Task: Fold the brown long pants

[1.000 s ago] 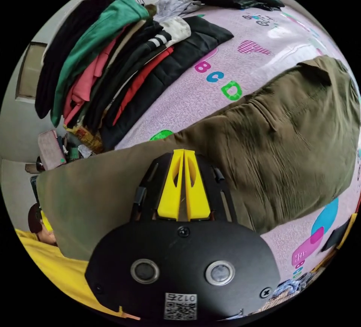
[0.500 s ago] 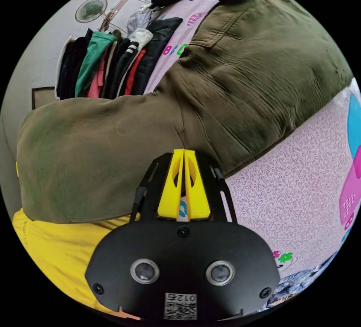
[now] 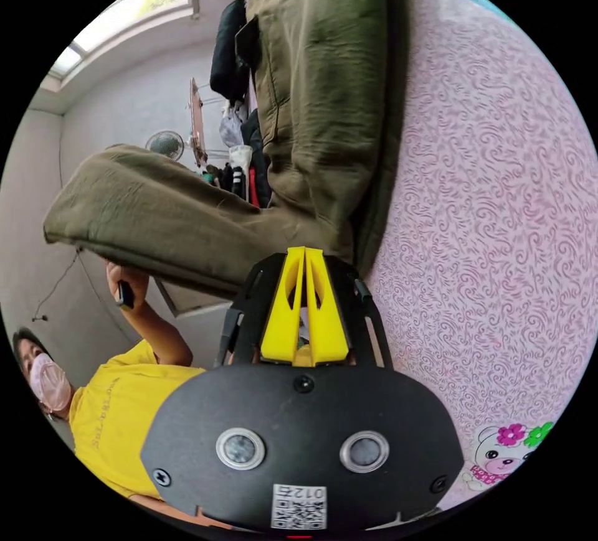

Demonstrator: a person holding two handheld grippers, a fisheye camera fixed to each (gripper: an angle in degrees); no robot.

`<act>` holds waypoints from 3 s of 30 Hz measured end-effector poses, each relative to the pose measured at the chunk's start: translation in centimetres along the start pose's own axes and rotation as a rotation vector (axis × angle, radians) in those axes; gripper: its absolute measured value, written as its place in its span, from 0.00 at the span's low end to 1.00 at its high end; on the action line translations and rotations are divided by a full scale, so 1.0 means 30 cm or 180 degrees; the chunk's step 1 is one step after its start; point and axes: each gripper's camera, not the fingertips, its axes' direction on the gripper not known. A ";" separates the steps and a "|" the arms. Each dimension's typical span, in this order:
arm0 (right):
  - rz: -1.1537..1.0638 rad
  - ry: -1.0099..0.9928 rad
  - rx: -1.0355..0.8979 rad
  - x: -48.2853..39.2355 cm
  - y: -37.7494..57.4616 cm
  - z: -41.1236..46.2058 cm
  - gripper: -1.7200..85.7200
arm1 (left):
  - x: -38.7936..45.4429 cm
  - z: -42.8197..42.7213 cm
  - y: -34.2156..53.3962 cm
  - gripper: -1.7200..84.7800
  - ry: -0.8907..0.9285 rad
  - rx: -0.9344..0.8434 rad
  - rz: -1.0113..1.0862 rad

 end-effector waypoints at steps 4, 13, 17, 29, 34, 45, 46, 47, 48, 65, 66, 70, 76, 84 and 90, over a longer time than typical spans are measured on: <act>0.0221 -0.0188 0.0233 0.084 0.012 -0.099 0.03 | -0.187 0.212 -0.162 0.07 -0.0280 -0.0099 -0.0242; -0.0060 0.0341 0.1149 0.004 0.155 -0.304 0.04 | -0.307 0.337 -0.312 0.11 0.0449 -0.0274 -0.0018; -0.0572 0.0457 0.0960 -0.060 0.196 -0.348 0.07 | -0.159 0.163 -0.269 0.13 -0.0622 -0.0726 0.0958; -0.0938 0.0843 0.0217 -0.093 0.139 -0.154 0.15 | -0.400 0.169 -0.057 0.15 -0.1889 -0.1802 0.1522; -0.0605 0.0622 0.0105 -0.064 0.091 -0.159 0.06 | -0.476 0.277 -0.036 0.11 -0.1791 -0.2184 0.1240; -0.0381 0.1040 -0.1540 0.026 0.351 -0.316 0.04 | -0.582 0.456 0.596 0.07 -0.0633 -0.3130 0.0377; -0.0316 0.1002 -0.1663 0.059 0.402 -0.319 0.05 | -0.596 0.471 0.654 0.07 -0.0587 -0.3332 0.0361; -0.0288 0.0972 -0.1679 0.075 0.425 -0.322 0.05 | -0.600 0.474 0.675 0.07 -0.0584 -0.3398 0.0364; -0.0221 0.0921 -0.1614 0.105 0.463 -0.331 0.06 | -0.598 0.468 0.695 0.07 -0.0555 -0.3431 0.0360; -0.1183 0.1683 -0.0067 -0.203 0.084 -0.468 0.18 | -0.402 0.604 0.243 0.15 -0.1574 -0.2263 0.0925; -0.1145 0.1725 -0.0159 -0.197 0.046 -0.438 0.18 | -0.414 0.631 0.247 0.14 -0.1623 -0.2318 0.0934; -0.1017 0.1897 -0.0200 -0.187 0.000 -0.397 0.10 | -0.433 0.659 0.273 0.08 -0.1645 -0.2343 0.0917; -0.1364 0.1379 0.0335 -0.302 0.126 -0.497 0.06 | -0.246 0.493 0.336 0.05 -0.1122 -0.1849 0.1581; -0.1404 0.1515 0.0411 -0.327 0.001 -0.436 0.06 | -0.439 0.488 0.258 0.05 -0.1368 -0.1725 0.0909; -0.0841 0.1928 0.0284 -0.184 -0.111 -0.382 0.09 | -0.558 0.459 0.239 0.05 -0.1192 -0.1627 0.0356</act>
